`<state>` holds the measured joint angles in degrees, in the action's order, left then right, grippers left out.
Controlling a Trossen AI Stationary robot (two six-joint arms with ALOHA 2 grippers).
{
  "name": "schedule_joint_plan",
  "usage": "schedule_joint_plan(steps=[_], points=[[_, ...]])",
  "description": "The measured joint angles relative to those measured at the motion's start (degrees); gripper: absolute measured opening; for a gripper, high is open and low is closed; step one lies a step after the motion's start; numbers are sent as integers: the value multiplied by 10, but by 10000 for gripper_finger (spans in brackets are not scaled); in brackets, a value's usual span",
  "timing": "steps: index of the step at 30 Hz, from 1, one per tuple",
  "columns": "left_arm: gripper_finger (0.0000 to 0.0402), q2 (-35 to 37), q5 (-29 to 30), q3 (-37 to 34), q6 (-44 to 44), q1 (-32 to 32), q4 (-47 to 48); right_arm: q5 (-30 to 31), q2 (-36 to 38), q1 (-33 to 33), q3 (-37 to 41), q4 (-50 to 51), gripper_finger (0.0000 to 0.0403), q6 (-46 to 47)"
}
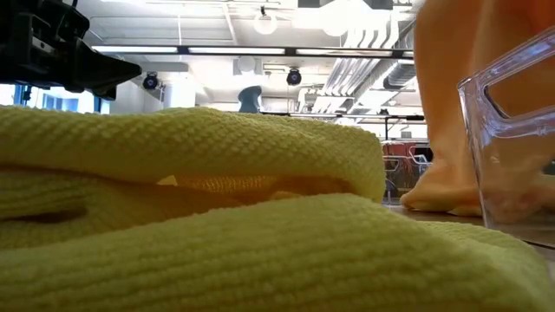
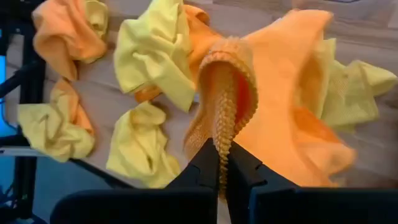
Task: Sort microfiber towel by color & place in baskets
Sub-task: Put the orange microfiber cloth into the bottom transparent bin
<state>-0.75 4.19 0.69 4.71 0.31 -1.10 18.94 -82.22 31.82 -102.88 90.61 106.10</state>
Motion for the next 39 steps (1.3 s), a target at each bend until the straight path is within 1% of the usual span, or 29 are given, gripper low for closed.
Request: schedule_joint_plan(steps=[5, 9, 12, 15, 18, 20, 21, 22, 25, 29, 33, 39], points=[[0, 0, 0, 0, 0, 0, 0, 4, -70, 41, -133, -8, 1, -10], [0, 0, 0, 0, 0, 0, 0, -22, -121, 73, -228, -9, 1, 3], [0, 0, 0, 0, 0, 0, 0, -64, -152, 100, -280, -6, 1, 39], [0, 0, 0, 0, 0, 0, 0, -135, -178, 129, -305, -6, 0, 101], [0, 0, 0, 0, 0, 0, 0, -219, -191, 161, -309, -6, 0, 188], [0, 0, 0, 0, 0, 0, 0, -257, -192, 185, -299, -6, 0, 255], [0, 0, 0, 0, 0, 0, 0, -271, -192, 195, -295, -5, 0, 271], [0, 0, 0, 0, 0, 0, 0, -275, -192, 203, -293, -5, 0, 274], [0, 0, 0, 0, 0, 0, 0, -254, -189, 221, -276, -5, 0, 271], [0, 0, 0, 0, 0, 0, 0, -264, -173, 231, -251, -6, 0, 274], [0, 0, 0, 0, 0, 0, 0, -261, -138, 243, -214, -6, 0, 274], [0, 0, 0, 0, 0, 0, 0, -255, -58, 259, -119, -5, 0, 275]])
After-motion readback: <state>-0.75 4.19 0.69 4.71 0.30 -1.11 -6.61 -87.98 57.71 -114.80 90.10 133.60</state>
